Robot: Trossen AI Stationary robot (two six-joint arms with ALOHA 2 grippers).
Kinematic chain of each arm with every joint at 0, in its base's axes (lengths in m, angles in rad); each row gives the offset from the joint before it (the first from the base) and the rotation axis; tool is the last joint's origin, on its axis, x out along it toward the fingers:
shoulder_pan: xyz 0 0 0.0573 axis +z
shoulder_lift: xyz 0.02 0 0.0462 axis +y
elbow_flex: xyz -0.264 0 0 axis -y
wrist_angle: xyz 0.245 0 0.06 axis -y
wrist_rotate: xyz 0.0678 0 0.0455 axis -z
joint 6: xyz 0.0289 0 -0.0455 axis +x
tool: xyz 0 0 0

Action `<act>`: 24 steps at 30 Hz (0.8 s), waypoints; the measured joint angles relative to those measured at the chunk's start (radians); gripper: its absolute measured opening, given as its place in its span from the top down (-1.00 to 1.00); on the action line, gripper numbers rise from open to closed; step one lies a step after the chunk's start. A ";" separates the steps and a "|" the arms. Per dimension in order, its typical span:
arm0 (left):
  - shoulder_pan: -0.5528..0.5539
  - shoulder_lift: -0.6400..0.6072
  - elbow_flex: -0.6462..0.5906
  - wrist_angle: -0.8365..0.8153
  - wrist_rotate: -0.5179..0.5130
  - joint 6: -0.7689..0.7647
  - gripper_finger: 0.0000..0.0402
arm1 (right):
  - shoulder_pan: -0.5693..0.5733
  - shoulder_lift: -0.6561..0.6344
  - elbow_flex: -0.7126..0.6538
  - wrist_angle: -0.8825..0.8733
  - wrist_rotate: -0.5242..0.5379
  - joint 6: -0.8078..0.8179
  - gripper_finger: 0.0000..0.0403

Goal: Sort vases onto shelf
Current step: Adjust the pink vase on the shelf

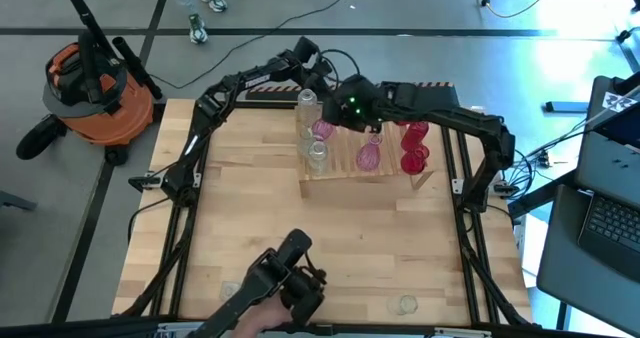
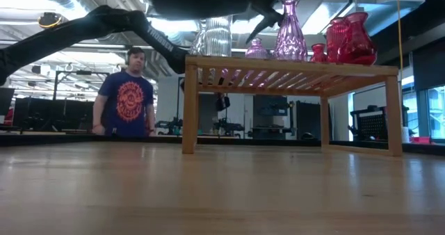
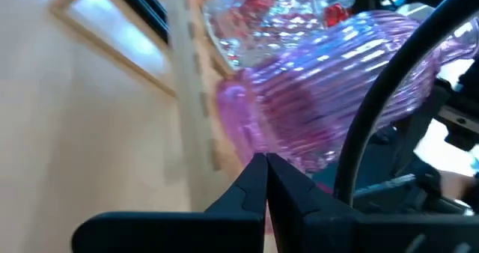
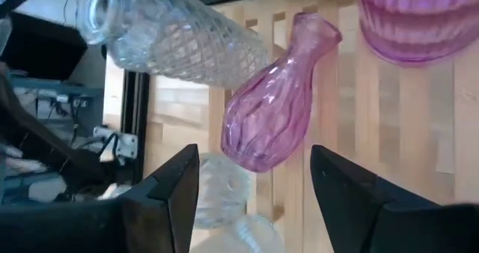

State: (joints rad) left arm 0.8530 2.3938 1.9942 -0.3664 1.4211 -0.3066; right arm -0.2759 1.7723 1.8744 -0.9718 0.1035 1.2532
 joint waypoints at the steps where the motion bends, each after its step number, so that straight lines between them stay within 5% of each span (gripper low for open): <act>1: 0.004 0.000 0.000 -0.004 -0.007 0.018 1.00 | 0.004 0.006 0.000 0.005 0.002 0.007 -0.03; 13: 0.053 0.000 0.000 -0.193 -0.005 0.235 1.00 | 0.007 0.102 0.000 0.085 -0.058 0.078 -0.03; 24: 0.042 0.000 0.000 -0.469 -0.112 0.523 1.00 | -0.001 0.107 0.000 0.079 0.062 0.102 -0.03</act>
State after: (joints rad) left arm 0.8945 2.3943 1.9942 -0.8357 1.3088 0.2168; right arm -0.2768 1.8790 1.8744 -0.8928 0.1658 1.3553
